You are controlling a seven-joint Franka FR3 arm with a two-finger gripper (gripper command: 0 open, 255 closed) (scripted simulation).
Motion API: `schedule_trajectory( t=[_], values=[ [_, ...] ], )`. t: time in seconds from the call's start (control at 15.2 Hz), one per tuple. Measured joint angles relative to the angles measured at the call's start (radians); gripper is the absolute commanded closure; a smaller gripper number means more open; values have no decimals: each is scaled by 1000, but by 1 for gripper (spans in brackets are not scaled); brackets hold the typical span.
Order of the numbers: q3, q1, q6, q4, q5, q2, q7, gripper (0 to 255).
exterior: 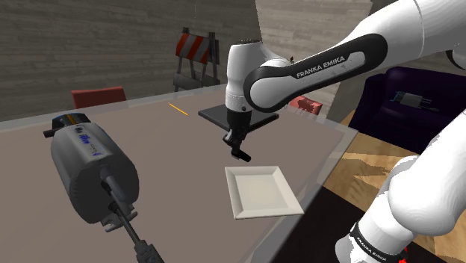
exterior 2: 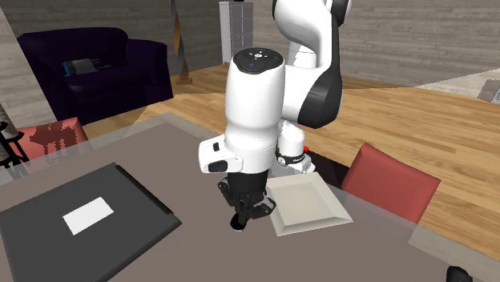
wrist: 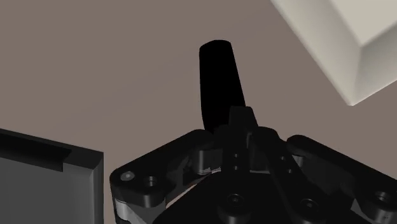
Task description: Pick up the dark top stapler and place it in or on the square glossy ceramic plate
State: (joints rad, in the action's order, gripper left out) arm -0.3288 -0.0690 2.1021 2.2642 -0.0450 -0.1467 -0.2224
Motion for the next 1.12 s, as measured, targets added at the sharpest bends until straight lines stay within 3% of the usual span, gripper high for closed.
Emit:
schedule_trajectory(
  t=[0.07,0.13,0.26,0.46,0.86,1.12],
  values=[
    [0,0,0,0,0,0,0,255],
    [0,0,0,0,0,0,0,0],
    [15,-3,35,45,28,-44,46,0],
    [79,-26,161,173,122,-161,247,0],
    [84,-29,264,226,130,-129,277,0],
    [82,-28,286,233,128,-114,276,0]
  ],
)
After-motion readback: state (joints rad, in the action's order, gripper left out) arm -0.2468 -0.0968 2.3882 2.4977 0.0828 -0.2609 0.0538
